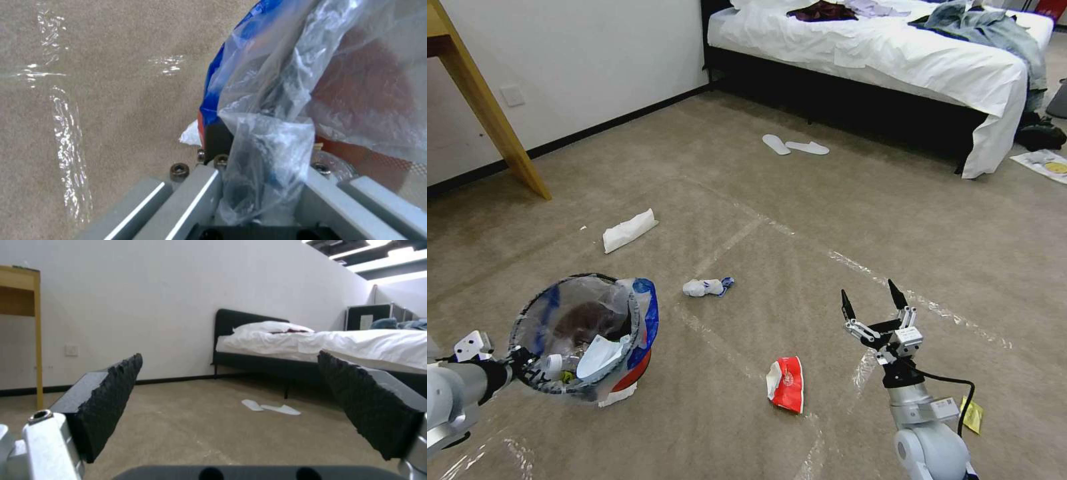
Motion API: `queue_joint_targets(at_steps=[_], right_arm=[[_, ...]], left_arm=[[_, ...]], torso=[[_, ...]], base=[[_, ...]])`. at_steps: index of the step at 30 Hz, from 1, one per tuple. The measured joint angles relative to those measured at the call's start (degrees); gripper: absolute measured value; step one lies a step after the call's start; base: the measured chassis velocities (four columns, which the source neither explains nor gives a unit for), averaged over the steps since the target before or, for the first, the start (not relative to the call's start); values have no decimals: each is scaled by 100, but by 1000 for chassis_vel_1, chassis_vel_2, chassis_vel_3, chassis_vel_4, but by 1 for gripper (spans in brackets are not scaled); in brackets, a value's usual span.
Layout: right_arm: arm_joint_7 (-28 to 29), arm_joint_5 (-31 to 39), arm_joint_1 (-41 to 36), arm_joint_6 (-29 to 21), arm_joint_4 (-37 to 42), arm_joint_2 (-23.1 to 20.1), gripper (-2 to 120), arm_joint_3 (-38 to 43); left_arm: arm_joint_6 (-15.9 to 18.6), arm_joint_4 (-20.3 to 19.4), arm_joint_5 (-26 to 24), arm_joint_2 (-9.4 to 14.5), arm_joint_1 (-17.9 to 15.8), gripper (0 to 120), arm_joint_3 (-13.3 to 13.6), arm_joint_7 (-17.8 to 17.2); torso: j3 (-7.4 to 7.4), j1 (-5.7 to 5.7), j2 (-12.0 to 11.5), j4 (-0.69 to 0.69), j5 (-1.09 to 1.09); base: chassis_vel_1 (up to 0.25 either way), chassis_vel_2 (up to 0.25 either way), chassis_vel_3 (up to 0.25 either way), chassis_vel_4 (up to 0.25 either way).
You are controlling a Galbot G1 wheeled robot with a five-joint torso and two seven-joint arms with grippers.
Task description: Pick up the trash bin and place the garbage on the floor into it.
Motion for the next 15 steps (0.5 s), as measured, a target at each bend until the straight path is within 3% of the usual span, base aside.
queue_joint_targets(at_steps=[11,14,15], right_arm=[[362,14,-38,-278,166,-437,100,-48],[833,187,-7,-773,244,-1123,100,-179],[833,187,-7,-773,244,-1123,100,-179]], left_arm=[[-26,-108,-2,-32,-1,0,56,-3],[-38,-180,1,-56,25,0,68,-4],[-38,-180,1,-56,25,0,68,-4]], torso=[[0,0,0,0,0],[0,0,0,-1,2],[0,0,0,-1,2]], base=[[0,0,0,0],[0,0,0,0],[0,0,0,0]])
